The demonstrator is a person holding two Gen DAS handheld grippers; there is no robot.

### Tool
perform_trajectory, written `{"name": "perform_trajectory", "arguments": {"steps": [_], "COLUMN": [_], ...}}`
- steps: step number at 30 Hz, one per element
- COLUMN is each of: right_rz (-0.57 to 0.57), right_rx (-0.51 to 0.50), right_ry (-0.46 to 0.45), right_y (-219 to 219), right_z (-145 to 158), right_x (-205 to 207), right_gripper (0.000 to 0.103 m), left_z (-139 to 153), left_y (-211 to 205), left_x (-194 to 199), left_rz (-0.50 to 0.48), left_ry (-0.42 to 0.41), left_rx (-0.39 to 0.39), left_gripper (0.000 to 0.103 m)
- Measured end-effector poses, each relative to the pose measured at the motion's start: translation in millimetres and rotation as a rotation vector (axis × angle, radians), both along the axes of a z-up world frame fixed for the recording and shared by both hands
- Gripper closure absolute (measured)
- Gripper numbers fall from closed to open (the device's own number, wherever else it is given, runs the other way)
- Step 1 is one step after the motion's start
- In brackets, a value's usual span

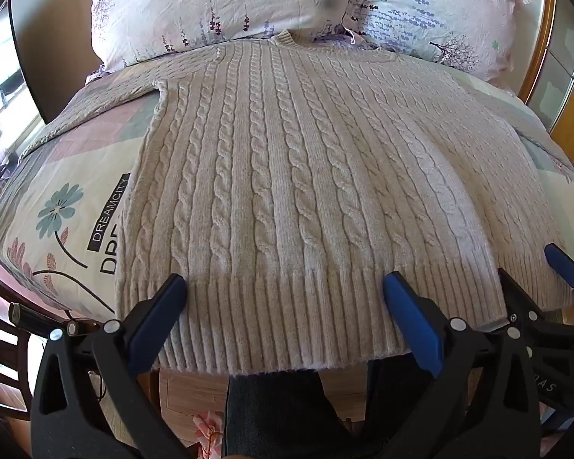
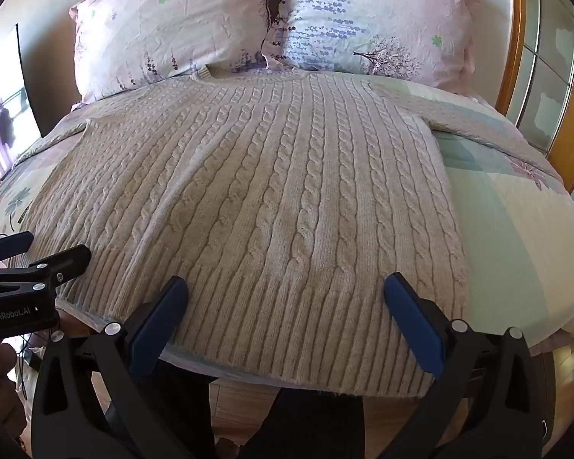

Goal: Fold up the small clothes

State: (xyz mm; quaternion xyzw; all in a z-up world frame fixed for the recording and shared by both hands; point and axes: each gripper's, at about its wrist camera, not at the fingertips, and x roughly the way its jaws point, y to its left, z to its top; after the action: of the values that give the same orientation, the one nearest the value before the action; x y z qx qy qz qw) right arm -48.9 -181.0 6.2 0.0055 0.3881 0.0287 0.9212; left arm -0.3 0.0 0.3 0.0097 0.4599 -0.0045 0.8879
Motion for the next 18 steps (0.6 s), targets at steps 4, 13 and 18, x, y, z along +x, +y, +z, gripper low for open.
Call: {"name": "perform_trajectory", "arguments": {"steps": [4,13,18], "right_rz": [-0.001,-0.002,-0.002], "right_rx": [0.000,0.000,0.000], "right_ry": [0.003,0.005,0.005], "right_y": [0.8,1.2,1.3], "right_z": [0.1,0.0,-0.3], "right_x": [0.6,0.9,1.0], "right_gripper": [0.001,0.001,0.001], "left_z": [0.0,0.0,0.0], "left_y": [0.0,0.0,0.0], "left_x": [0.1,0.1,0.1], "left_rz": [0.000,0.000,0.000], "left_ry": [0.000,0.000,0.000], "left_rx": [0.000,0.000,0.001], "left_gripper": [0.002,0.002,0.002]}}
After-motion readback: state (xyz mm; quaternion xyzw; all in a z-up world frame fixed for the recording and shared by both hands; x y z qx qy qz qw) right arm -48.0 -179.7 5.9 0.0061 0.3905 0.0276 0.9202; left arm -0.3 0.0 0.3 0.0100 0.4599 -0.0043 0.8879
